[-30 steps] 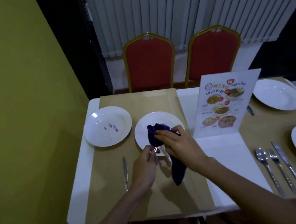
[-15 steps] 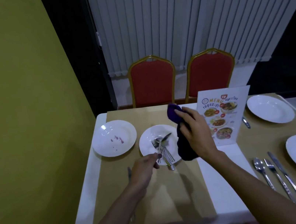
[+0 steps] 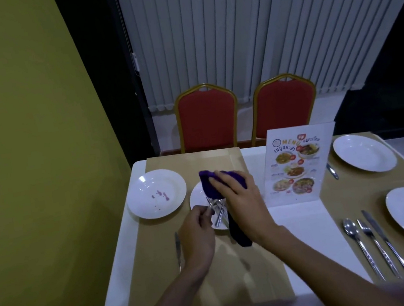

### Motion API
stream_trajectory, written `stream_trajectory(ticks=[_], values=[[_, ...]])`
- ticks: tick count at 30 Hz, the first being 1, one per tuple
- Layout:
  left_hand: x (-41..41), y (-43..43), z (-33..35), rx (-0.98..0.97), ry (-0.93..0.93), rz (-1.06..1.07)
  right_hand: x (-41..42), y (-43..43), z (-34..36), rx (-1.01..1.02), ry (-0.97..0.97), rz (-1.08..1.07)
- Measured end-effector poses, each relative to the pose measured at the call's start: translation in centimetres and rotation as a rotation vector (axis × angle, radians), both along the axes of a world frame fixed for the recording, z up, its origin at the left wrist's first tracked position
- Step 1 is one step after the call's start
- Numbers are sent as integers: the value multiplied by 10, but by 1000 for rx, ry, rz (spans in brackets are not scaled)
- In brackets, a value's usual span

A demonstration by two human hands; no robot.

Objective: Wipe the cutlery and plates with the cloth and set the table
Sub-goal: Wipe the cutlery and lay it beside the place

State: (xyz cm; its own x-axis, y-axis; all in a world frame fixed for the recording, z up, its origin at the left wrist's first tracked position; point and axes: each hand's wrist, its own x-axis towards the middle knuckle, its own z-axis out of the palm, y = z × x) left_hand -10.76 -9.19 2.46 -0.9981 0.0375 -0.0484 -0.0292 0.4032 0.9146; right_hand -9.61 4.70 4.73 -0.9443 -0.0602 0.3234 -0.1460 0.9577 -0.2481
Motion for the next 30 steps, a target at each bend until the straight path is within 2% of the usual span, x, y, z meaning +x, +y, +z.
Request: stream_trajectory(ticks=[3,7,11,13,16,20,21,24,27,30], values=[[5,-4,1,1,57,13,5,-4,-2,116,63,176],[12,-6,1,12,80,-11,-7,6,5,-46,-13,-21],[13,-10,3,3,71,-47,-8,8,3,73,30,159],[17,-11,5,35,49,-90,-20,21,9,-122,-24,12],[11,-13,11,118,2,-145,-32,31,27,-583,-49,-186],[-13,-13,25,426,-241,-170,-32,19,33,-1184,-346,-139],[-18,-12,28,455,-296,-189,-32,17,33,-1266,-428,-95],[-26,-13,31,406,-401,-297,-33,10,28,-1248,-529,-8],[-35,-19,30,325,-469,-356,-32,7,22,-1233,-479,-54],[-44,-25,30,415,-399,-244,-31,3,17,-1212,-436,-114]])
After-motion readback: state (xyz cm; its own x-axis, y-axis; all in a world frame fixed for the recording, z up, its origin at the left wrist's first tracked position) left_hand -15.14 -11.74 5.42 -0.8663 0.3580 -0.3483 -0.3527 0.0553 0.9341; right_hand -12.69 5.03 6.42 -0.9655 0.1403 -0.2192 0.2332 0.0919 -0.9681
